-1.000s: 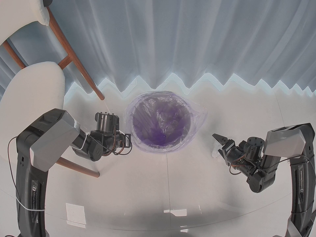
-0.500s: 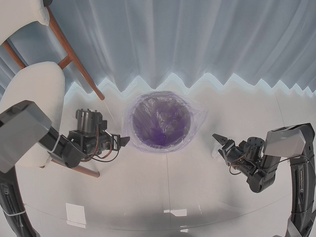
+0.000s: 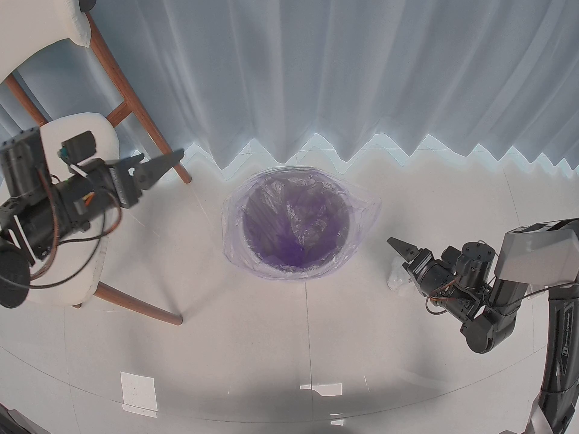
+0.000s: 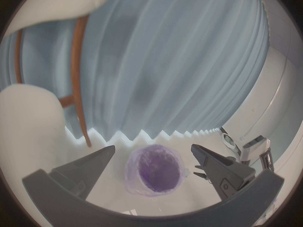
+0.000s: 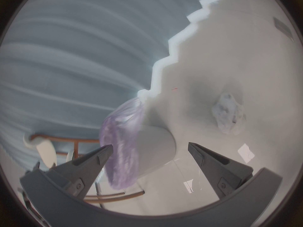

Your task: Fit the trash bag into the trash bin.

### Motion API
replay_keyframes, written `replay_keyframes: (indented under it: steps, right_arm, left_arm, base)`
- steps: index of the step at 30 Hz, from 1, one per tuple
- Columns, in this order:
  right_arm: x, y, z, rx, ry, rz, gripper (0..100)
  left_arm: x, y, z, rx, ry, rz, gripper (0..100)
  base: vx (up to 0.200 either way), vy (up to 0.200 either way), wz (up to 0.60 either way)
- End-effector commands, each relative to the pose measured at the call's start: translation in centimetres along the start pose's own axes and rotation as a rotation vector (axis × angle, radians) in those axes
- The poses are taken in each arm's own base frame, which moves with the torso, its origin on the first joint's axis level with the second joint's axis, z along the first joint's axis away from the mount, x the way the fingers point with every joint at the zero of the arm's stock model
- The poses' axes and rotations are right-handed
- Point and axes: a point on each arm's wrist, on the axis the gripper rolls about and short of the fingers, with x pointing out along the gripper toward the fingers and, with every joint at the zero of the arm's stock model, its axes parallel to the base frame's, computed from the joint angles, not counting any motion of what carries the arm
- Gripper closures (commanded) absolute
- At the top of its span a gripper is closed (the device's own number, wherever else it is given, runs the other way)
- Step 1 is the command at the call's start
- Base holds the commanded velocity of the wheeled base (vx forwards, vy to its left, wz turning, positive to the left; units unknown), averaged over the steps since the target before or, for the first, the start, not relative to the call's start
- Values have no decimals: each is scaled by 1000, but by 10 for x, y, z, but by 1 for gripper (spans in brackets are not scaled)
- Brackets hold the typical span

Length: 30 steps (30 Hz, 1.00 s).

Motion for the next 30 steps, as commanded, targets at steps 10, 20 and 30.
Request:
replay_keyframes:
  steps: [10, 20, 30]
  right_arm:
    - [9, 96, 2, -290, 35, 100, 0]
    - [44, 98, 16, -319, -22, 19, 0]
    - [58, 86, 30, -311, -61, -2, 0]
  left_arm:
    - [-56, 30, 49, 70, -184, 157, 0]
    - [-67, 41, 51, 89, -142, 36, 0]
    - [-61, 34, 52, 36, -146, -10, 0]
  base:
    - [0, 0, 0]
    - [0, 0, 0]
    - [-120, -160, 0]
